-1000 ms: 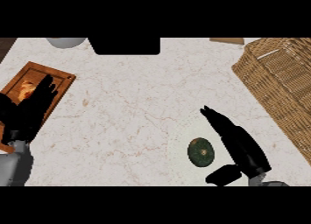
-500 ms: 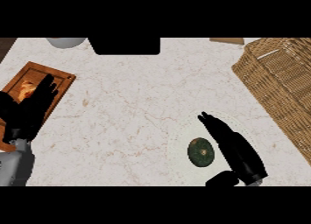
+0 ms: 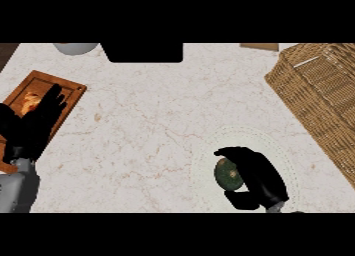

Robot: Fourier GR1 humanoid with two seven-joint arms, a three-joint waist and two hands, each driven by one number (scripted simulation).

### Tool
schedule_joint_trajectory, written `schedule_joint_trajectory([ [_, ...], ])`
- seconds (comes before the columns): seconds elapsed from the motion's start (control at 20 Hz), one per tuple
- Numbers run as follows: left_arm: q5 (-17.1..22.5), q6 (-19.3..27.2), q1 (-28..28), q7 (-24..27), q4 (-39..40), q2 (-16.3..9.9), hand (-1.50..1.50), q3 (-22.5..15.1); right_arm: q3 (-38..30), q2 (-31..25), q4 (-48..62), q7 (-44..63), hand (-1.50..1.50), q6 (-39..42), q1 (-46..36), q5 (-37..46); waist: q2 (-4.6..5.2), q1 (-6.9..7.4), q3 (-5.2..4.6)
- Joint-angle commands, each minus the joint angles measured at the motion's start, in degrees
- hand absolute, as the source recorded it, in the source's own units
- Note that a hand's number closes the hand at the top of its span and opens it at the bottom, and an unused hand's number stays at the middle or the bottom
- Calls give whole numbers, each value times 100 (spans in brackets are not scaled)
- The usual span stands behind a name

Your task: Pick the squash from the placemat and place it in the basket

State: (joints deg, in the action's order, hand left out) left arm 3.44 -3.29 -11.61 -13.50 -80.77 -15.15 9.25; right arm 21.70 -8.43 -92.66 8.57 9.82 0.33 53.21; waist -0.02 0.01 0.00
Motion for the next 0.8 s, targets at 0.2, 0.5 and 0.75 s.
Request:
schedule_joint_trajectory([
  [0.2, -162, -49, -307, 173, 423, 31, 0, 3, 145, 267, 1083, -416, 150, -572, -225, 519, 7, -5, 1],
  [0.5, 9, -197, 265, -50, -234, 75, 0, -10, 59, 811, 1047, 779, 150, -363, -774, 550, 0, 77, 1],
  [0.75, 13, -202, -152, 30, -17, 73, 0, -24, -1109, 832, 1414, 3104, 150, -1243, -1564, 135, 137, 272, 5],
])
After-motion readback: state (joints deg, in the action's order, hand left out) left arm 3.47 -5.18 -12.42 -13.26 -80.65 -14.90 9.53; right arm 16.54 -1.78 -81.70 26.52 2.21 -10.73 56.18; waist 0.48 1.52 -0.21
